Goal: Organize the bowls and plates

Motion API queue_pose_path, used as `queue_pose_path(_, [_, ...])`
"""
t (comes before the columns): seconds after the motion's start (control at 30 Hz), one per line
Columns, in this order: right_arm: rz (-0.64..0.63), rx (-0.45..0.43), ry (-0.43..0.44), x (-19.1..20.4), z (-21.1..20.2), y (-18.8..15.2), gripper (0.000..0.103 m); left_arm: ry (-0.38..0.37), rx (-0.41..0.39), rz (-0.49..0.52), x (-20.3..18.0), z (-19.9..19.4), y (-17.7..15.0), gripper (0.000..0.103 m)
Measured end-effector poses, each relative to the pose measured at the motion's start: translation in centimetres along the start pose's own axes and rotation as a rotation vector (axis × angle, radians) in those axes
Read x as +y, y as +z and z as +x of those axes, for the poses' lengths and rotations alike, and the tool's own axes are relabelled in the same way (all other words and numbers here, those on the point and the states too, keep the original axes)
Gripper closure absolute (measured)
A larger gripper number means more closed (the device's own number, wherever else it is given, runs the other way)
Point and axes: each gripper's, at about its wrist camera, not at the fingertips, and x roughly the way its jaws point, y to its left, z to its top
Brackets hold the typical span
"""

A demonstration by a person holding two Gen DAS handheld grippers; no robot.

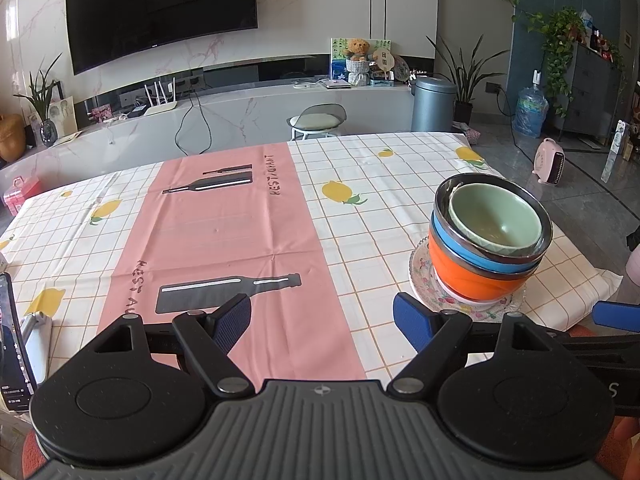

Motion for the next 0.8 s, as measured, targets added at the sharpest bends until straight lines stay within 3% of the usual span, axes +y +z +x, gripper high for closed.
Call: queue_pose_path(0.8, [0.006, 0.010, 0.007, -0.17, 0.27, -0.17, 0.003, 0.005, -0.001, 0.000, 0.05, -0.03, -0.02, 0.009])
